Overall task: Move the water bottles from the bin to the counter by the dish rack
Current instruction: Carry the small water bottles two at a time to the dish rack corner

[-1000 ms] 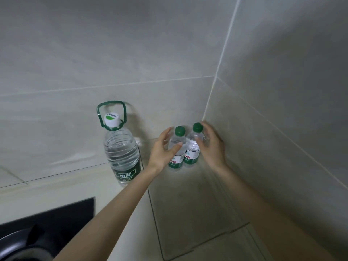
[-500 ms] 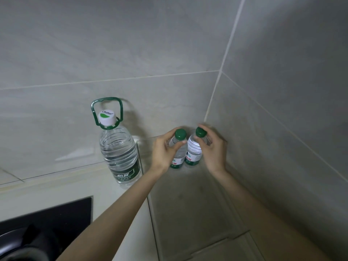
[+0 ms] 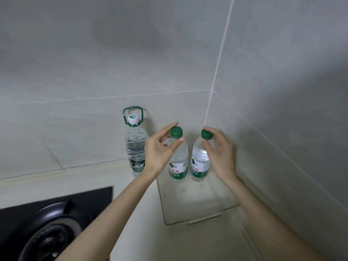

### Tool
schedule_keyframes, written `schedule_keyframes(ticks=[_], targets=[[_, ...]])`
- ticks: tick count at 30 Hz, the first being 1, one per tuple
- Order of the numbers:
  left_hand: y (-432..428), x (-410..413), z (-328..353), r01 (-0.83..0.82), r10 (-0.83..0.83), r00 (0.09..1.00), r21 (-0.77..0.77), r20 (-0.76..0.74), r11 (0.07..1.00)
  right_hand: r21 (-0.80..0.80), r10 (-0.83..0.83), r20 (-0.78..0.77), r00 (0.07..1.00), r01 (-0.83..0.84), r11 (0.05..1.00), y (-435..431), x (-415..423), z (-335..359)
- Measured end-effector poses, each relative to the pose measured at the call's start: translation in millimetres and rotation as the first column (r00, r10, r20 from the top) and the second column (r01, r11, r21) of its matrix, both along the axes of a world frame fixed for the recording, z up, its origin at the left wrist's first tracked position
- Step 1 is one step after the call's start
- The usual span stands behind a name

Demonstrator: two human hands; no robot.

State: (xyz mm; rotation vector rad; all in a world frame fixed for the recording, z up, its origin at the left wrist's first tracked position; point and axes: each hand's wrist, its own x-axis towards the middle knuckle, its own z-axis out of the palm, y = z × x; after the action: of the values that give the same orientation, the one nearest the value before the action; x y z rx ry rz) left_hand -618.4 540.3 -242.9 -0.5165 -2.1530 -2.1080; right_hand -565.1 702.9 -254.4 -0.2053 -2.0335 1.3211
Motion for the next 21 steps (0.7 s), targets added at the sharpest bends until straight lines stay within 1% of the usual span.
schedule_keyframes(ticks=[2, 4, 7, 10, 16, 21], targets=[[-12.3, 20.6, 21.7, -0.024, 0.025, 0.999, 0.029, -0.037, 0.999, -0.011, 0.030, -0.036, 0.999, -0.031, 0.999, -8.5, 18.7, 23.6], [-20.8, 34.9, 40.4, -0.045, 0.047, 0.997, 0.037, -0.063, 0.998, -0.059, 0.086, -0.078, 0.993, -0.091, 0.994, -14.5, 30.7, 43.1], [-41.5, 71.0, 70.6, -0.084, 0.090, 0.988, 0.049, -0.127, 0.995, -0.060, 0.176, -0.152, 0.973, -0.187, 0.981, -32.2, 63.0, 75.7], [-60.3, 108.0, 92.6, -0.116, 0.124, 0.977, 0.057, -0.172, 0.992, -0.056, 0.251, -0.192, 0.949, -0.266, 0.962, -47.9, 93.2, 100.1], [-102.5, 202.6, 116.2, -0.243, 0.256, 0.950, 0.095, -0.180, 0.965, -0.054, 0.395, -0.200, 0.897, -0.413, 0.909, -88.9, 164.9, 131.0], [-144.6, 276.3, 122.3, -0.334, 0.341, 0.929, 0.069, -0.144, 0.940, -0.014, 0.507, -0.176, 0.844, -0.517, 0.856, -123.9, 215.8, 140.8]])
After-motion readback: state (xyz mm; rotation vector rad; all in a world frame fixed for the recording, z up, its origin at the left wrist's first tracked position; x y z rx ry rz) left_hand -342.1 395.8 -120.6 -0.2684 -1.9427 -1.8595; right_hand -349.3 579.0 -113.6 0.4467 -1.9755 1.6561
